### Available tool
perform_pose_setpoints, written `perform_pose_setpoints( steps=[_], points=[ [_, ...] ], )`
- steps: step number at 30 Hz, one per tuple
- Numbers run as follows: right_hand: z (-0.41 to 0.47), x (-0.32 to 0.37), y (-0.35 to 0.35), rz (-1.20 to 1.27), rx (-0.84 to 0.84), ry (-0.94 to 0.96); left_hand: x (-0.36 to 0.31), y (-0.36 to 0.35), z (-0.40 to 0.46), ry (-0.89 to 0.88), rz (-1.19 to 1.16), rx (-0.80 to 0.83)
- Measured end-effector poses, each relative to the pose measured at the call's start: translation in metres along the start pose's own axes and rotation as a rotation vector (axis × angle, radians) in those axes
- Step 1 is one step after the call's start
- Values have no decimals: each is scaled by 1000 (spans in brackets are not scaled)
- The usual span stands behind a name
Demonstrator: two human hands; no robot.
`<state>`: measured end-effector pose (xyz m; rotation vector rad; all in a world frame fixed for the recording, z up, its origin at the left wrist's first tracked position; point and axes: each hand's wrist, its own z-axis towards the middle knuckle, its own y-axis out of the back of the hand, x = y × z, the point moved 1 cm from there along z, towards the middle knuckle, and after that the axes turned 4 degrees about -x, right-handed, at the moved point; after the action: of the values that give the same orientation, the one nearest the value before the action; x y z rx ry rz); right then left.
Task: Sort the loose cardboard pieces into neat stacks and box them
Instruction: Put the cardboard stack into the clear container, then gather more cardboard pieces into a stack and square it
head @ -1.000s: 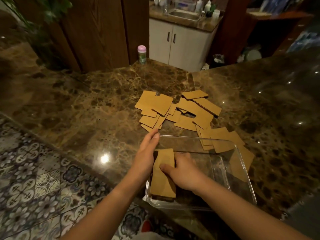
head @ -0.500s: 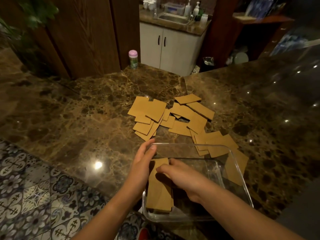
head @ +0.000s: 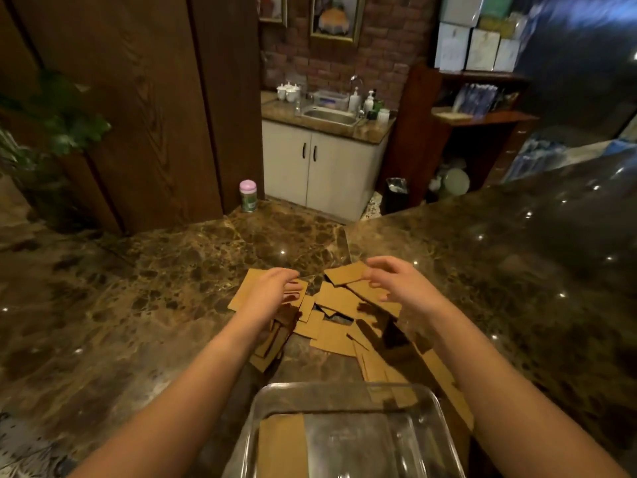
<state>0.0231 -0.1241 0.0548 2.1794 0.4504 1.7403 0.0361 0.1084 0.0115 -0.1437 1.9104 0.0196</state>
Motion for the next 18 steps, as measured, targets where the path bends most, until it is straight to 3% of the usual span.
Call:
perform_pose_setpoints(
  steps=[2, 4, 7, 9, 12, 15, 18],
  points=[
    [29, -19, 2, -293, -10, -29, 4, -25, 13, 60, 24, 6],
    [48, -36, -6, -534, 81, -82, 10, -50, 25, 91, 131, -8],
    [63, -54, -24, -740, 166, -118, 19, -75, 36, 115, 229, -108],
    [67, -63, -33, -849, 122, -87, 25, -82, 40, 129, 204, -157],
    [67, -68, -36, -1004, 37, 147, 30, -80, 43, 132, 178, -197],
    [60, -64, -33, -1120, 58, 440, 27, -72, 41, 97, 108, -237],
    [57, -54, -23, -1078, 6, 529, 19, -63, 32, 43, 50, -310]
  ],
)
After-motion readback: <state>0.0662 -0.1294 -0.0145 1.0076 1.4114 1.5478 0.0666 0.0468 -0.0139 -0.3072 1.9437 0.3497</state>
